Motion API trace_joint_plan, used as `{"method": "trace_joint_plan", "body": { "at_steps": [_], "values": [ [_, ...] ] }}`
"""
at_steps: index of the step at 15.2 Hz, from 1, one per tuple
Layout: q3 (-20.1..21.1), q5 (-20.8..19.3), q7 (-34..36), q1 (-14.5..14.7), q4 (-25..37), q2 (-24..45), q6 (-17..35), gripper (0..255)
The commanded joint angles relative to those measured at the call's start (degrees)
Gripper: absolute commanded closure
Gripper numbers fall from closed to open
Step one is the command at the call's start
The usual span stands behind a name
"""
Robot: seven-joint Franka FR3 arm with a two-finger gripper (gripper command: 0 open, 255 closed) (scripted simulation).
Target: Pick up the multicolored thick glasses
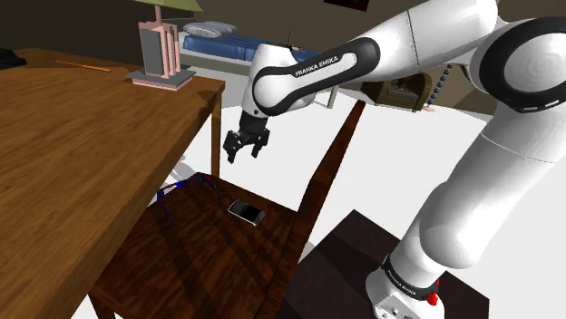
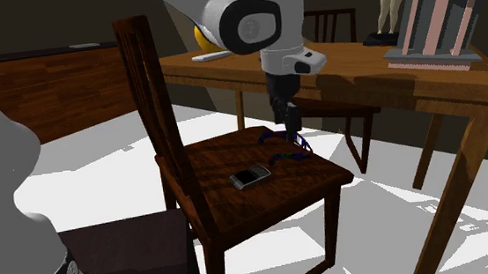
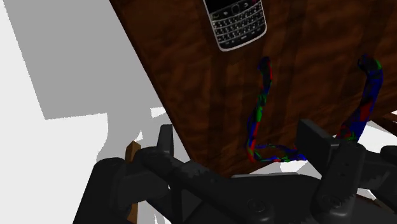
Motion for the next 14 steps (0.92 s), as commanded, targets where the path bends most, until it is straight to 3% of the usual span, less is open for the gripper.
{"method": "trace_joint_plan", "body": {
  "at_steps": [1, 9, 14],
  "values": [
    [0.6, -0.8, 1.9, 0.6, 2.6, 4.5, 2.0, 0],
    [0.9, -4.4, 8.1, 3.7, 15.3, 21.5, 6.0, 0],
    [0.6, -4.8, 8.0, 4.0, 14.5, 23.9, 9.1, 0]
  ]
}}
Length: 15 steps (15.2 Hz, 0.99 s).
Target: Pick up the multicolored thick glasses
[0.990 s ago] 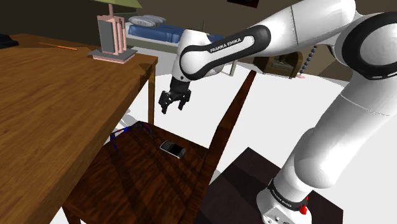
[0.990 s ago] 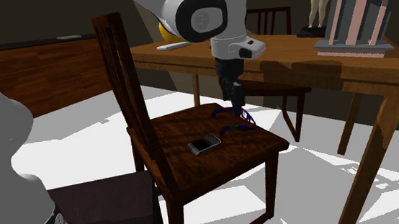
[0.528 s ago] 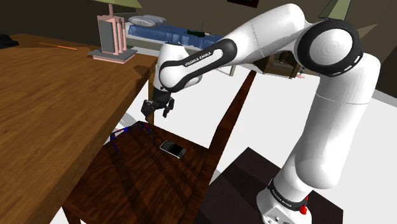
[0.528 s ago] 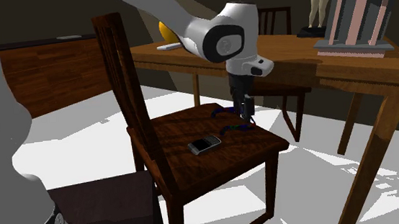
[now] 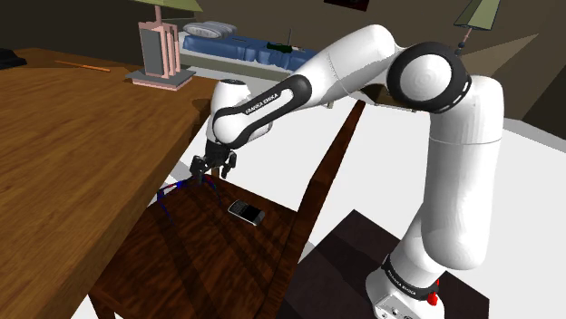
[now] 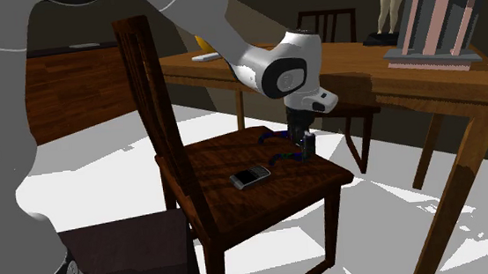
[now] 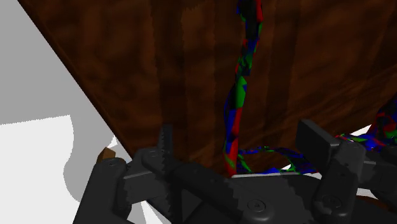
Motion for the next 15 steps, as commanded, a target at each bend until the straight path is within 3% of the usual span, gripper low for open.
{"method": "trace_joint_plan", "body": {
  "at_steps": [1, 4, 5, 15],
  "values": [
    [-0.1, -0.2, 0.1, 0.2, -0.2, 1.0, 1.2, 0],
    [-0.2, -0.3, 0.1, 0.2, -0.3, 1.8, 2.1, 0],
    [-0.2, -0.3, 0.1, 0.3, -0.2, 1.9, 2.1, 255],
    [-0.1, -0.2, 0.1, 0.2, -0.2, 1.3, 1.5, 255]
  ]
}}
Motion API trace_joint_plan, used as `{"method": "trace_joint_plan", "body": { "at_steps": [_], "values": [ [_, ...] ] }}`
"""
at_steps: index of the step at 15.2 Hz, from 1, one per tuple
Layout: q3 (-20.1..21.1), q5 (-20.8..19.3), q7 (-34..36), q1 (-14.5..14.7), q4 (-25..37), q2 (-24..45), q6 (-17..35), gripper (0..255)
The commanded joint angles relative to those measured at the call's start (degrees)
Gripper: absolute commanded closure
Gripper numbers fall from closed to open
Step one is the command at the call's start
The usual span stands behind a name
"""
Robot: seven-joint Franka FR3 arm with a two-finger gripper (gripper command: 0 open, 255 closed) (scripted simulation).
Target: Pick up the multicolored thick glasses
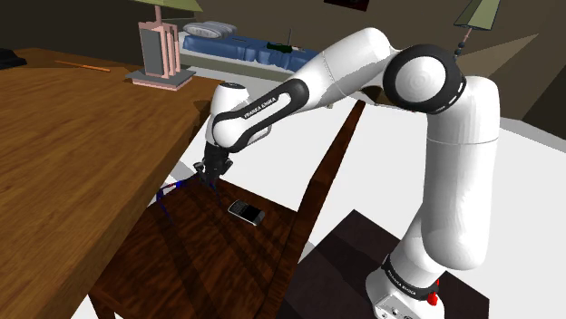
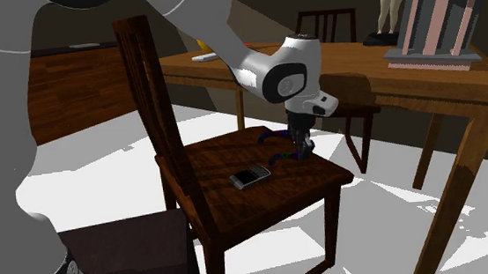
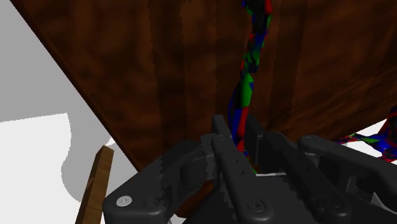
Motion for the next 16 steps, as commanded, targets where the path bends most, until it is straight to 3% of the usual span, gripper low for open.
{"method": "trace_joint_plan", "body": {
  "at_steps": [1, 16],
  "values": [
    [0.1, 0.2, -0.1, -0.1, -0.2, -0.4, -1.0, 255],
    [0.6, 1.0, 0.1, -0.6, 2.5, -6.3, -9.4, 255]
  ]
}}
